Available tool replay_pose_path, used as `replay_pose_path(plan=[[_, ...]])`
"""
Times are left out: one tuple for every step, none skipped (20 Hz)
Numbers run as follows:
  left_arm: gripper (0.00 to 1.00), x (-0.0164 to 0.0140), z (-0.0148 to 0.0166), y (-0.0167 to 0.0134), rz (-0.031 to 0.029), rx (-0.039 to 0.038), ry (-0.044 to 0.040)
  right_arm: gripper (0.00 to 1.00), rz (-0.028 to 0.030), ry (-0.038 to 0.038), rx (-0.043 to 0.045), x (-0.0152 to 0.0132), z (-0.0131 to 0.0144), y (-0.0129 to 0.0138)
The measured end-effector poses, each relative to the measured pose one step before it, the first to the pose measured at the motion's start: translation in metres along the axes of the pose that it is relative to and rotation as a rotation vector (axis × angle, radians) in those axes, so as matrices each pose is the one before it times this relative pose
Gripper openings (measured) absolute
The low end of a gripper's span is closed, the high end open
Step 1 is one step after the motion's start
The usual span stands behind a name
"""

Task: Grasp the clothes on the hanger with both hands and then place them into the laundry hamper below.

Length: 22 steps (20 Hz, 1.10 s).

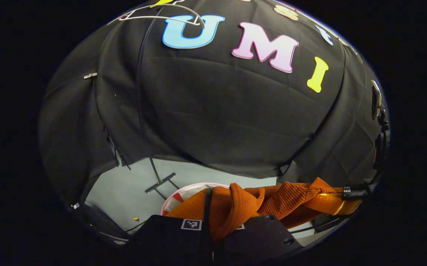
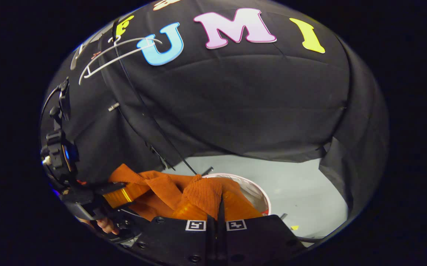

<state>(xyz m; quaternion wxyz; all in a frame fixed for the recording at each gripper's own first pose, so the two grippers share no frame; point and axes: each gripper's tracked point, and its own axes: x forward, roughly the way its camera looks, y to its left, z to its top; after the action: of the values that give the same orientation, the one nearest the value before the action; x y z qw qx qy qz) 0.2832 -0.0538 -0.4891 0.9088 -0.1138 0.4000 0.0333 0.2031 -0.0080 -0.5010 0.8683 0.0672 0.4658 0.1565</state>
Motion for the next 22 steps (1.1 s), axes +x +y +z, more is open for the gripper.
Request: replay_pose_path(plan=[[0.09, 0.00527, -0.00732, 0.00084, 0.00001, 0.00300, 0.01857, 0.05, -0.00814, 0.02219, -0.00004, 0.00432, -0.00855, -0.00309], [0.10, 0.00340, -0.00649, 0.00100, -0.00035, 0.00948, 0.01897, 0.05, -0.00505, 0.02137, 0.00206, 0.00254, -0.00544, -0.00254], [0.10, 0.00454, -0.01024, -0.00063, -0.00117, 0.01615, 0.02878, 0.09, 0.00227, 0.02252, 0.00374, 0.00396, -0.00795, 0.00113], [0.12, 0.00386, -0.00525, 0.00041, 0.00640, 0.01717, 0.01497, 0.06, -0.01164, 0.01740, -0.00310, 0.00162, -0.00460, -0.00360], [0.26, 0.00341, -0.00506, -0.00220, 0.00593, 0.01556, 0.01697, 0.29, -0.00691, 0.00923, -0.00566, 0.00207, -0.00069, -0.00107], [0.41, 0.00075, -0.00534, -0.00143, 0.00735, 0.02158, 0.01310, 0.52, -0.02072, 0.01141, -0.01737, 0.00147, -0.00162, -0.00583], [0.55, -0.00118, -0.00140, 0.00340, 0.01690, 0.03074, 0.00299, 0.74, -0.00701, 0.01388, -0.01925, 0.00335, -0.00521, -0.00177], [0.70, 0.00118, -0.00264, 0.00178, 0.01023, 0.02685, 0.00413, 0.97, -0.04113, 0.00785, -0.02691, 0.00113, -0.00088, -0.00884], [0.84, 0.00301, -0.00560, -0.00380, 0.00387, 0.02394, 0.00428, 0.93, -0.02982, 0.00130, -0.01602, 0.00183, -0.00234, -0.00787], [0.86, -0.00186, -0.00172, -0.00074, -0.00016, 0.02232, 0.00233, 0.93, -0.02093, -0.00518, -0.00693, -0.00217, 0.00158, -0.00501], [0.86, -0.00219, -0.00020, -0.00190, -0.00523, 0.01916, -0.00488, 0.98, -0.01687, -0.00463, -0.00327, 0.00231, 0.00043, -0.00281], [0.86, -0.00225, 0.00126, -0.00114, -0.00330, 0.01616, -0.00334, 0.99, -0.02396, 0.00499, -0.00540, -0.00050, -0.00272, -0.00508], [0.86, -0.00247, -0.00013, 0.00084, -0.00317, 0.01083, -0.00260, 0.99, -0.00573, 0.00554, 0.00362, -0.00109, -0.00427, -0.00192], [0.90, -0.00402, 0.00262, 0.00099, 0.00123, 0.00853, -0.00691, 0.99, 0.00878, -0.00290, 0.01815, -0.00272, -0.00030, 0.00268], [0.91, -0.00457, 0.00230, 0.00154, 0.00237, 0.00706, -0.00785, 0.99, 0.00736, -0.00836, 0.02344, -0.00287, 0.00027, 0.00227], [0.92, -0.00534, 0.00374, 0.00148, 0.00345, 0.00579, -0.01024, 1.00, 0.00088, -0.00760, 0.01241, -0.00459, -0.00022, 0.00176], [0.91, -0.00552, 0.00173, 0.00205, 0.00223, 0.00241, -0.00981, 0.99, -0.00066, -0.01092, 0.00523, -0.00592, -0.00029, 0.00230], [0.92, -0.00720, 0.00282, 0.00273, 0.00129, -0.00104, -0.01314, 0.99, -0.00441, -0.01573, 0.00185, -0.00694, 0.00195, 0.00169], [0.92, -0.00744, 0.00364, 0.00115, -0.00513, -0.00366, -0.01255, 0.99, -0.00545, -0.01799, 0.00394, -0.00811, 0.00398, 0.00125], [0.92, -0.00766, 0.00397, 0.00113, -0.00316, -0.00312, -0.00925, 0.99, -0.01267, -0.01439, 0.00227, -0.00875, 0.00392, 0.00209], [0.92, -0.01033, 0.00260, 0.00442, 0.00221, -0.00234, -0.01176, 0.99, -0.02113, -0.01707, -0.00168, -0.00872, 0.00355, -0.00114], [0.92, -0.01175, 0.00680, 0.00315, -0.00121, -0.00541, -0.01936, 0.99, -0.01497, -0.02634, 0.00828, -0.01023, 0.00813, 0.00103]])
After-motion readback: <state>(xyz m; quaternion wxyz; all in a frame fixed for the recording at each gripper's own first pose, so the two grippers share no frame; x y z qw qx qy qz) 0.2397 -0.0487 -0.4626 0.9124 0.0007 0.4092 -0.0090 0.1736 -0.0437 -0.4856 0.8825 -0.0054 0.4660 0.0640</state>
